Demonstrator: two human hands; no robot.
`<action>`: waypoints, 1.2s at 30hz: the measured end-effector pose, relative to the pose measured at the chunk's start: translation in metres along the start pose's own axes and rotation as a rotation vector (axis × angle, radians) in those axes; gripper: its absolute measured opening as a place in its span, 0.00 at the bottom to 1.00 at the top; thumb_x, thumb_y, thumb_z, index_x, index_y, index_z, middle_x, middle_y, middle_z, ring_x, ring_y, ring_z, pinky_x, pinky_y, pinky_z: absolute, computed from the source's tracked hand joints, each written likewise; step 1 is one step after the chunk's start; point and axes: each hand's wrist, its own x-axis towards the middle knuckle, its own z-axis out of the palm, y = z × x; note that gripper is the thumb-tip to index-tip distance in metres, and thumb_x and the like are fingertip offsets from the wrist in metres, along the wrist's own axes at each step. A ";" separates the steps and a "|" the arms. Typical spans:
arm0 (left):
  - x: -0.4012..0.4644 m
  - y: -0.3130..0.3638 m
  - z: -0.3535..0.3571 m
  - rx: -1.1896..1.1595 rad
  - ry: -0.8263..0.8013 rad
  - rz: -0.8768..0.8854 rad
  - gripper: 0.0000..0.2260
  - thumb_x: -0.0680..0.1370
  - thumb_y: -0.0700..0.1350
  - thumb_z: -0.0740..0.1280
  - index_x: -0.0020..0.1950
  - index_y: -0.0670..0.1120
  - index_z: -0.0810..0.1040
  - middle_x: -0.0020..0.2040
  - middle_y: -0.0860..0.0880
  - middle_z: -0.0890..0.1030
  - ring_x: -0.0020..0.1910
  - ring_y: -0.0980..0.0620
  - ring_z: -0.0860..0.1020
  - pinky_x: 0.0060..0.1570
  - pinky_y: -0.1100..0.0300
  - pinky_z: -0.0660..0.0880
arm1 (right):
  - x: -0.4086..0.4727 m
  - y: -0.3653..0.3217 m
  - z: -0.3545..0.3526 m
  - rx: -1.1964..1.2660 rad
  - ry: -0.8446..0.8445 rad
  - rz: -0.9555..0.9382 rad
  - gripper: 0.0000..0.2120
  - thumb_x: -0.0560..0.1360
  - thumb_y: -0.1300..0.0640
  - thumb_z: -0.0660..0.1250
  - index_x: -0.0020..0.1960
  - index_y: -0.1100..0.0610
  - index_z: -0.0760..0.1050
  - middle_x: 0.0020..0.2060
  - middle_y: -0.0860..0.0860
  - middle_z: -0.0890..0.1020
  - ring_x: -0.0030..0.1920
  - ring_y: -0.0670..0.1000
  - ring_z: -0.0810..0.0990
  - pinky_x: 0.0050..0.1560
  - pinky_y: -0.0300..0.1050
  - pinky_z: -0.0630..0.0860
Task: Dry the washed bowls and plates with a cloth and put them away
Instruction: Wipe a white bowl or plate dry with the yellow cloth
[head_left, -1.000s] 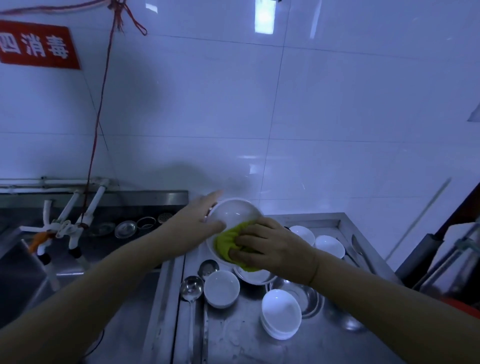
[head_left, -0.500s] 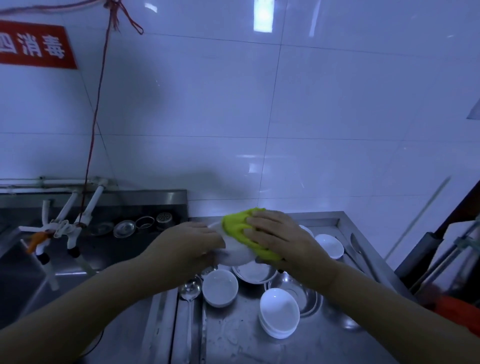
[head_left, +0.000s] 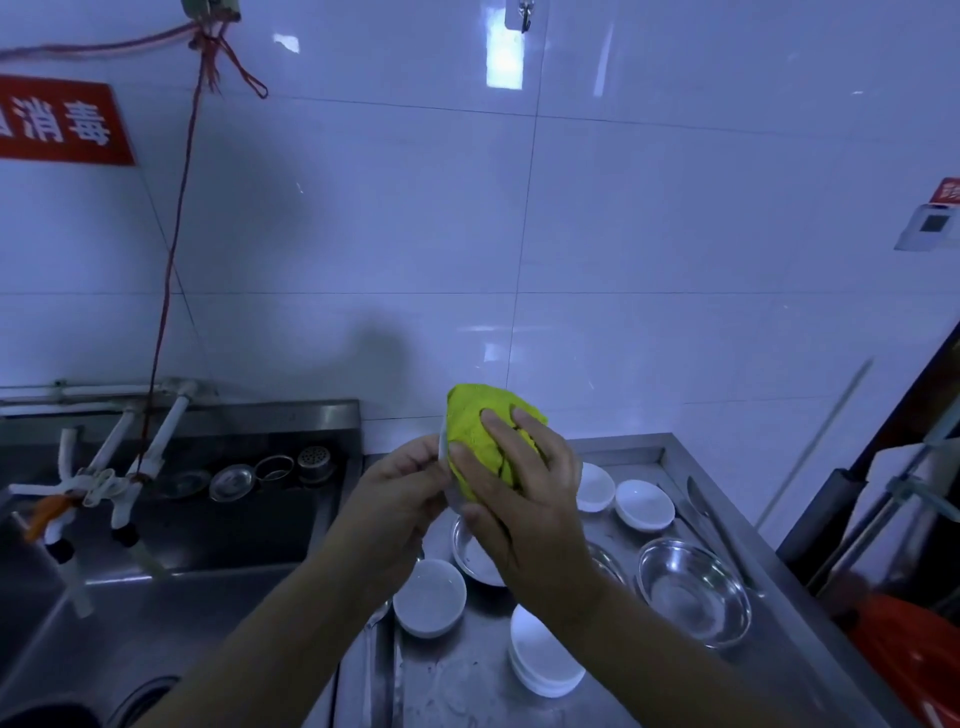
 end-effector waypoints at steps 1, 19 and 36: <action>0.000 0.001 0.002 0.023 -0.017 0.019 0.13 0.72 0.40 0.65 0.54 0.37 0.80 0.51 0.37 0.82 0.48 0.46 0.81 0.48 0.58 0.79 | 0.002 0.000 0.000 -0.003 0.017 0.009 0.17 0.81 0.45 0.54 0.64 0.49 0.74 0.68 0.53 0.70 0.69 0.59 0.65 0.64 0.60 0.65; 0.011 0.011 -0.007 -0.220 0.105 0.065 0.16 0.76 0.34 0.57 0.63 0.32 0.71 0.55 0.39 0.77 0.51 0.48 0.78 0.52 0.60 0.77 | 0.041 0.014 -0.026 0.298 0.108 0.498 0.18 0.75 0.56 0.61 0.65 0.47 0.73 0.52 0.34 0.74 0.55 0.44 0.72 0.59 0.34 0.67; 0.006 0.024 -0.007 -0.097 0.071 0.073 0.12 0.72 0.36 0.62 0.54 0.36 0.77 0.48 0.40 0.82 0.46 0.47 0.81 0.48 0.57 0.80 | 0.041 0.011 -0.019 0.055 0.043 0.122 0.13 0.76 0.58 0.61 0.54 0.61 0.82 0.49 0.53 0.81 0.50 0.58 0.73 0.54 0.49 0.72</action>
